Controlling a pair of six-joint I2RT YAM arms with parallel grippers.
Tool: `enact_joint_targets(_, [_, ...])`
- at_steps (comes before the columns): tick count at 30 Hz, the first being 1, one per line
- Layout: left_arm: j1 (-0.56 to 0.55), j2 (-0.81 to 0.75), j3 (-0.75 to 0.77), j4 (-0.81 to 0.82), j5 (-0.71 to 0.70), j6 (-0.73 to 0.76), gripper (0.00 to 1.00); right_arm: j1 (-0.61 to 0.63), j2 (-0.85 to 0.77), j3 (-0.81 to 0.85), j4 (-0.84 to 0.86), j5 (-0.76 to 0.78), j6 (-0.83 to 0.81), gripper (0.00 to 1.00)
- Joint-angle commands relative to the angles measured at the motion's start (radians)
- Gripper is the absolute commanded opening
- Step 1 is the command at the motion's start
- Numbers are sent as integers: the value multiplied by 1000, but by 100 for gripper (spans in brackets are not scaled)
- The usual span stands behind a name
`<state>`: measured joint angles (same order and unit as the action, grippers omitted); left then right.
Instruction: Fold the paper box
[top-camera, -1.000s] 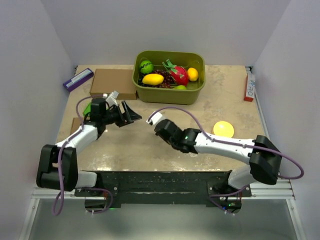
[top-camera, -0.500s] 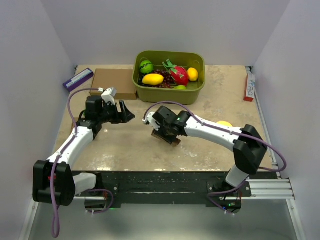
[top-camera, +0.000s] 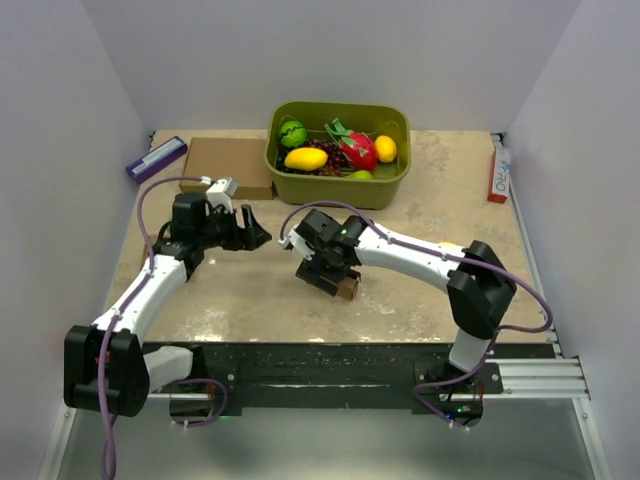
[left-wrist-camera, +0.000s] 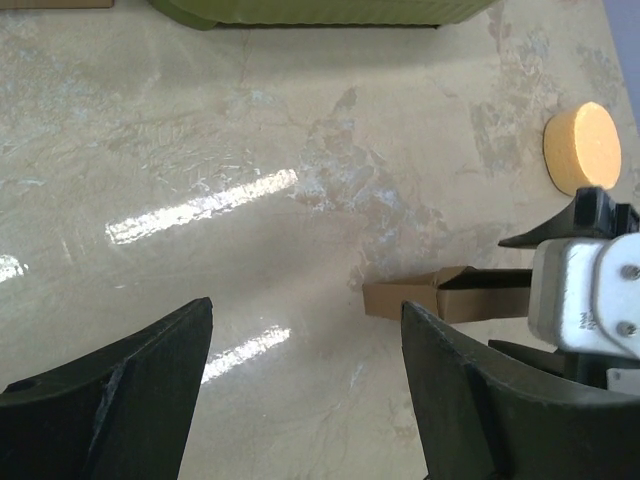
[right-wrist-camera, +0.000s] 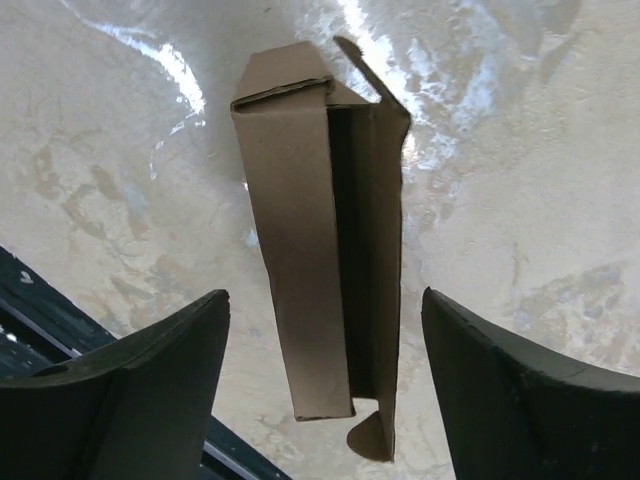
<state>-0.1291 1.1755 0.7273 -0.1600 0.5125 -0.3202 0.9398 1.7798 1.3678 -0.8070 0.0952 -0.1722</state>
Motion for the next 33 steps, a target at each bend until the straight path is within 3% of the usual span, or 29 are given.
enact_joint_targets(1, [-59,-20,30,8,17,61,80,-9,-109,14,40,46,48,82])
enact_joint_targets(6, [-202,-17,64,-45,-115,138,80,-12,-227,-19,78,104,226,86])
enact_joint_targets(11, [-245,4,78,-29,-109,155,79,-25,-365,-125,75,156,497,86])
enact_joint_targets(19, [-362,141,182,-61,-186,202,75,-32,-539,-318,107,228,727,75])
enact_joint_targets(23, [-395,176,196,-75,-190,247,77,-30,-546,-355,179,163,673,77])
enact_joint_targets(27, [-397,182,184,-73,-198,260,79,-29,-560,-407,290,120,527,91])
enact_joint_targets(33, [-395,217,188,-59,-149,251,75,-27,-493,-412,422,94,340,93])
